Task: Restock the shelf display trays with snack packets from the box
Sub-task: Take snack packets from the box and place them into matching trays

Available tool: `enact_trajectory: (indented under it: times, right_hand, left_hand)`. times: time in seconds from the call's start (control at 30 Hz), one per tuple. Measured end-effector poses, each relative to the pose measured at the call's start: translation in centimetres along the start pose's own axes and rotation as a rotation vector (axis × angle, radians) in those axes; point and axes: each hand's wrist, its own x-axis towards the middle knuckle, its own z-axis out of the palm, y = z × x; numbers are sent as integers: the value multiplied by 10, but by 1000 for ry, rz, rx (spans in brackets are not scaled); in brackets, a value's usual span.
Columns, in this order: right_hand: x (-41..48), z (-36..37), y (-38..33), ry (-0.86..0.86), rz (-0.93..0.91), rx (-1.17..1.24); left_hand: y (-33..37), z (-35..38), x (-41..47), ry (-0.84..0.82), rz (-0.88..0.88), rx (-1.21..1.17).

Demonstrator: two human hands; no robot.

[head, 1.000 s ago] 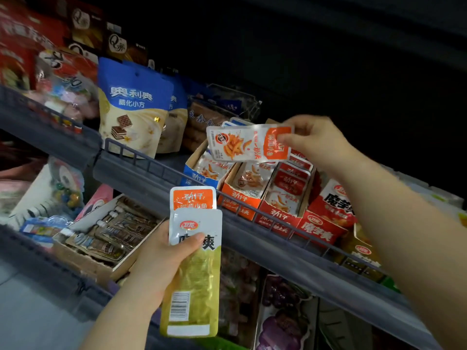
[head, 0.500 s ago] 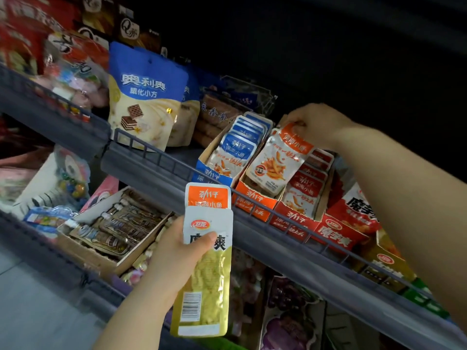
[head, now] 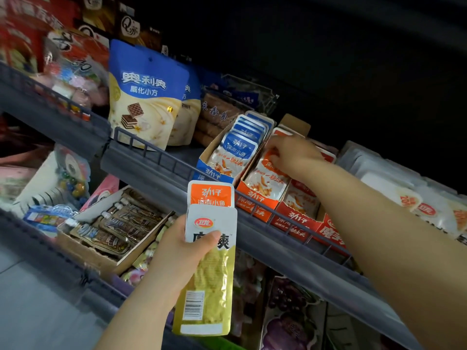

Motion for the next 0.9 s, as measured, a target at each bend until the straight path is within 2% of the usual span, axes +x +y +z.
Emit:
enact_trajectory:
  times: [0.2,0.3,0.37,0.5,0.63,0.73,0.9]
  right_hand:
    - [-7,-2,4,22,39,160]
    - [-24,-4,-3,169,-54,231]
    - [-44,-4,-13,208,-133,391]
    - [-82,4,-31,-58,-205,695]
    - [-94,18,-31,-306,-69,885]
    - [-103,17,-25,-373,-7,955]
    - [-124,3,-8,-369,70,1002]
  left_hand:
    - [0,-1,0,-7,0,10]
    - [2,0,-1,7,-10,-19]
    - [2,2,-2,16,-15,-44]
    - [5,5,-7,9,-13,-73]
    - [8,9,-11,2,30,-59]
    - [10,16,-15,-9,68,-23]
    - [11,27,-23,30,91,-25]
